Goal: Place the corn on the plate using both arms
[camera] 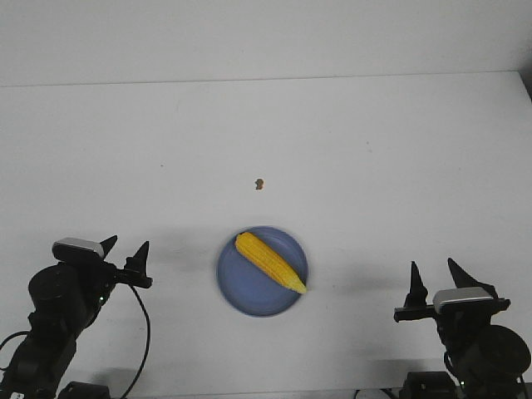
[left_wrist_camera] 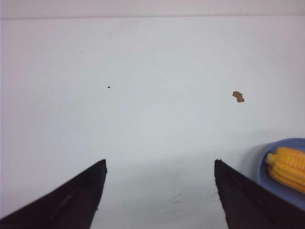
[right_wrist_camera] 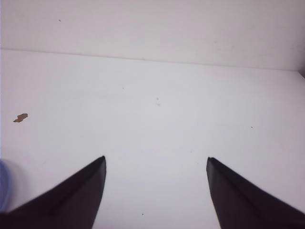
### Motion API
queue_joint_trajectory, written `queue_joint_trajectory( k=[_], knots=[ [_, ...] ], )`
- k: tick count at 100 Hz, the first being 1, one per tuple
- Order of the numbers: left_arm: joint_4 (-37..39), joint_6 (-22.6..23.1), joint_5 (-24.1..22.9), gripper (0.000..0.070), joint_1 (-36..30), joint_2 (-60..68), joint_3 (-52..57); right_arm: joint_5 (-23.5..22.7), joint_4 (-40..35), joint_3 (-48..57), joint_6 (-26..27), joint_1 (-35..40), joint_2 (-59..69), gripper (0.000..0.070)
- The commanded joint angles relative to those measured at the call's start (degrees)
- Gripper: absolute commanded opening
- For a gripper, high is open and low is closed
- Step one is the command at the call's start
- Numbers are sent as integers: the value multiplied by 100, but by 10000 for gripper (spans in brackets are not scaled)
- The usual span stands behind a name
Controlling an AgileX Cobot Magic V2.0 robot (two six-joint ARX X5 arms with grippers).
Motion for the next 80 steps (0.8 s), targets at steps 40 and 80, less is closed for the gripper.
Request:
queue_joint_trajectory(
  k=[40, 80],
  knots=[
    [96, -20, -15, 233, -11, 20, 35, 2, 94, 46, 57, -2, -9, 240],
    [96, -17, -15, 5, -9, 20, 35, 50, 96, 46, 37, -2, -9, 14]
  ],
)
